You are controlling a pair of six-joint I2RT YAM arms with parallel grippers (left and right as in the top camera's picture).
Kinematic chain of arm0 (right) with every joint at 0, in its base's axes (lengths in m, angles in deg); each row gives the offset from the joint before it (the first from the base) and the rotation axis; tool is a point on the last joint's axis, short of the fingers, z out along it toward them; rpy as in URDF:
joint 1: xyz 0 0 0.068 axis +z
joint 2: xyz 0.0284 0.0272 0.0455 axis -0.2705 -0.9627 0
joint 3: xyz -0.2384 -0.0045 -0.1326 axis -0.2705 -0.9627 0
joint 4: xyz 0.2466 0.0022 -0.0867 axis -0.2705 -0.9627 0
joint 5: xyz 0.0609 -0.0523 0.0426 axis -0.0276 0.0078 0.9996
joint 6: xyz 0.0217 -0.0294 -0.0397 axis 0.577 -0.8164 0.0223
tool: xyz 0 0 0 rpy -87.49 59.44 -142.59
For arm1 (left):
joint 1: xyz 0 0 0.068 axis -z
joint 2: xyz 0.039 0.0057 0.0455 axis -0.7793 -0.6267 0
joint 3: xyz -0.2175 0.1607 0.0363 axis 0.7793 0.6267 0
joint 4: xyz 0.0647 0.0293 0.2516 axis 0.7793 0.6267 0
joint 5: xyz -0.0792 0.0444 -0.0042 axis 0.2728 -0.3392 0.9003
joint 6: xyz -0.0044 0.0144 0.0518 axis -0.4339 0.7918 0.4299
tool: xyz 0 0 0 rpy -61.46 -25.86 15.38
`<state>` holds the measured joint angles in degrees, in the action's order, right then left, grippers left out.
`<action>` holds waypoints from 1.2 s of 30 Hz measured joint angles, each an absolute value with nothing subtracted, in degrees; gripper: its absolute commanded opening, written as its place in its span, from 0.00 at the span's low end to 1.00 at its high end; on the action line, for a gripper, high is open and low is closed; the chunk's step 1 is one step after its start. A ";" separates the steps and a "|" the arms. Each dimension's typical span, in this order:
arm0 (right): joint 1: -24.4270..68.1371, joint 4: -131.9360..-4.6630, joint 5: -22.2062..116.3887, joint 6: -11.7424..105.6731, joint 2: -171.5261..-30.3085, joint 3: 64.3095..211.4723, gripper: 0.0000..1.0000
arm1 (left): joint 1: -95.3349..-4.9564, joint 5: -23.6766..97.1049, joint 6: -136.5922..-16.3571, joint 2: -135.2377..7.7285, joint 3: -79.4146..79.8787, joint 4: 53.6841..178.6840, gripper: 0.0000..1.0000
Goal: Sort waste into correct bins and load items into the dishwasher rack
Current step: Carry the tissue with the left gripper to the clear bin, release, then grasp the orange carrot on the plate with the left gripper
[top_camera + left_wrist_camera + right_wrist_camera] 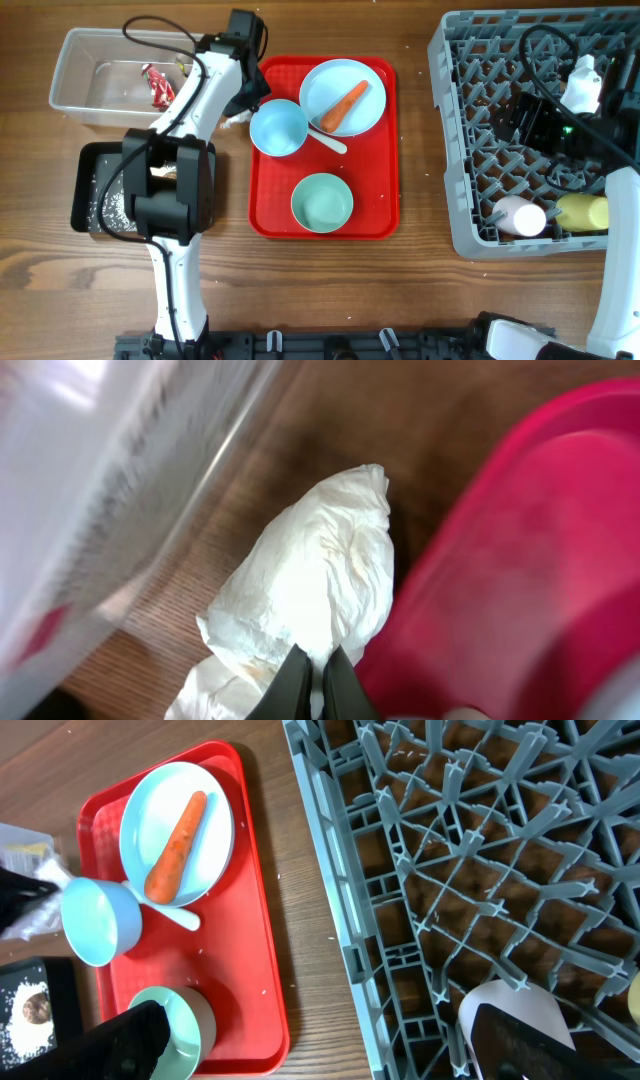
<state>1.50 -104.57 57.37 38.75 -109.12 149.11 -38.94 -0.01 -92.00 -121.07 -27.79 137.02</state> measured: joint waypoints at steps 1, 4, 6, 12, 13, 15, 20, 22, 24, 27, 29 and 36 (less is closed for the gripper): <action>1.50 -104.57 57.37 38.75 -109.12 149.11 1.00 | -38.92 0.02 -91.00 -120.03 -28.90 137.22 0.04; 1.50 -104.22 57.37 38.75 -109.12 149.11 0.99 | -39.12 0.15 -86.71 -110.19 -32.36 136.54 0.04; 1.50 -104.07 57.37 38.75 -109.12 149.11 1.00 | -40.10 0.10 -84.77 -104.62 -33.41 136.17 0.04; 1.50 -104.07 57.37 38.77 -109.12 149.11 1.00 | -48.56 -5.03 -82.26 -105.91 -32.60 135.43 0.69; 1.50 -104.07 57.37 38.75 -109.12 149.11 1.00 | -50.29 -5.51 -81.88 -107.15 -32.49 134.99 1.00; 1.50 -104.07 57.37 38.75 -109.12 149.11 1.00 | -52.06 -6.10 -81.32 -109.86 -32.36 134.62 1.00; 1.50 -104.09 57.37 38.77 -109.12 149.11 1.00 | -50.83 -2.52 -79.00 -112.53 -31.70 133.05 1.00; 1.50 -104.09 57.37 38.75 -109.12 149.11 1.00 | -48.17 2.33 -76.75 -111.57 -31.68 131.65 1.00; 1.50 -104.09 57.37 38.75 -109.12 149.11 1.00 | -42.48 7.84 -72.51 -109.93 -31.68 130.07 1.00; 1.50 -104.09 57.37 38.77 -109.12 149.11 1.00 | -34.33 10.81 -65.51 -109.67 -31.68 129.40 1.00; 1.50 -104.13 57.37 38.75 -109.19 149.11 1.00 | -27.01 10.70 -59.74 -110.54 -31.68 129.20 1.00; 1.50 -104.57 57.31 38.75 -109.21 149.11 1.00 | -23.25 7.51 -55.26 -123.24 -31.68 129.09 1.00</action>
<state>1.50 -104.57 57.31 38.75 -109.21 149.11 -23.25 7.51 -55.26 -123.24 -31.68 129.09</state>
